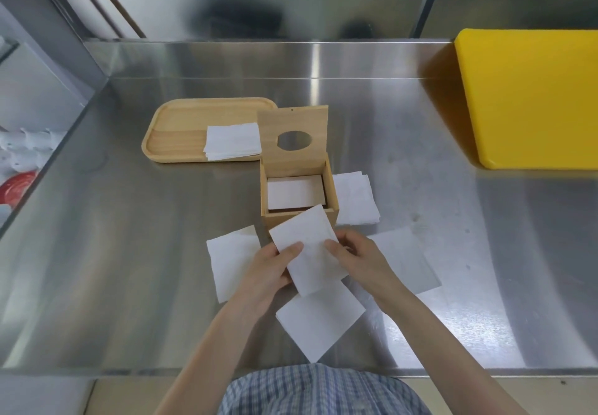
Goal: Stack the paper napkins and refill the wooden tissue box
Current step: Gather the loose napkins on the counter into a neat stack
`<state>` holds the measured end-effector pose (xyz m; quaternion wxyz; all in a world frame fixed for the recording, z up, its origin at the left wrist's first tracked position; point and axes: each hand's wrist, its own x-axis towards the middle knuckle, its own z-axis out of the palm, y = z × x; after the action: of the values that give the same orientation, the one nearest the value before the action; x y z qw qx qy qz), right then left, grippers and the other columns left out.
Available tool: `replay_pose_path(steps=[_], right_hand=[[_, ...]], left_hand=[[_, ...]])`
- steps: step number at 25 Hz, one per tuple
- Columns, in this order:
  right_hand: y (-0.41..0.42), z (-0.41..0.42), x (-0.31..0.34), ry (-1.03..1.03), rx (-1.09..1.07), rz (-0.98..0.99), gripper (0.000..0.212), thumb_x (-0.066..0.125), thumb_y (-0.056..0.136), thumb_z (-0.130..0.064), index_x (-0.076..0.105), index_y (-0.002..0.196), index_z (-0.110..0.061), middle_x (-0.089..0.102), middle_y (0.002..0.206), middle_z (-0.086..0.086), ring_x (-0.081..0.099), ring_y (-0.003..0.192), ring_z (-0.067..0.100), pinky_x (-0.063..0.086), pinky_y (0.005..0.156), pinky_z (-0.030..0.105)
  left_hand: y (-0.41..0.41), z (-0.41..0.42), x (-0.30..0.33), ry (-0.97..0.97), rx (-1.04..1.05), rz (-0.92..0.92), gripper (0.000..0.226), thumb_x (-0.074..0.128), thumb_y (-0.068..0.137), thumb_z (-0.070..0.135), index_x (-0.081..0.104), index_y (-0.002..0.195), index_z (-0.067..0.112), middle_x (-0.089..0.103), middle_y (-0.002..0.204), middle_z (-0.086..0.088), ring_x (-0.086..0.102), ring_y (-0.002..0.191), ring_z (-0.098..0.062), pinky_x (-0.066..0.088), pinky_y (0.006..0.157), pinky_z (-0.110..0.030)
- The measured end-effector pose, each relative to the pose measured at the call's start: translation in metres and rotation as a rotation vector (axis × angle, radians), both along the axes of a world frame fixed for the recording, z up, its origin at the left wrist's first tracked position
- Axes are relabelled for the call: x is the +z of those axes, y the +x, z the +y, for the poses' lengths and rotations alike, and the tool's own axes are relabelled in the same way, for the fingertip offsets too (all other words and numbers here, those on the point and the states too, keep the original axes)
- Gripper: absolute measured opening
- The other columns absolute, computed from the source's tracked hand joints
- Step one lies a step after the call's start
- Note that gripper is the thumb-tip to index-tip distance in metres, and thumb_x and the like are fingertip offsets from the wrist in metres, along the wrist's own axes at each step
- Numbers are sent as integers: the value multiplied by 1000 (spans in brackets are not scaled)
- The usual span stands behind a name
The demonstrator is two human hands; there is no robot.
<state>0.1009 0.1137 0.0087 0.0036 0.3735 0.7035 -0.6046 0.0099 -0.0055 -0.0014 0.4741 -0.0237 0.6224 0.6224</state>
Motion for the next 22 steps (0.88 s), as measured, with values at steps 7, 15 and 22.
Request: replay_pose_path(steps=[7,15,22], right_hand=[[11,6,-5,384,230,-59,27,54,92,-25,58,118,-17,60,104,-6,54,83,1,36,65,-2],[6,-19,-29,642,703,-125,35,54,89,-21,53,124,-17,51,128,2,43,122,20,32,106,30],[5,-18,-33,816,742,-281,37,54,89,-25,50,125,-19,45,130,4,37,126,22,21,114,34]], left_hand=[[-10,-27,-1,-62,105,121,19,51,92,16,59,109,13,66,106,-3,61,97,-20,49,73,-27],[-12,-44,-12,-51,157,67,29,46,95,17,56,121,9,64,115,-7,60,103,-24,49,73,-30],[-15,-46,-13,-52,164,62,30,42,95,15,53,122,8,62,114,-9,58,103,-26,47,81,-35]])
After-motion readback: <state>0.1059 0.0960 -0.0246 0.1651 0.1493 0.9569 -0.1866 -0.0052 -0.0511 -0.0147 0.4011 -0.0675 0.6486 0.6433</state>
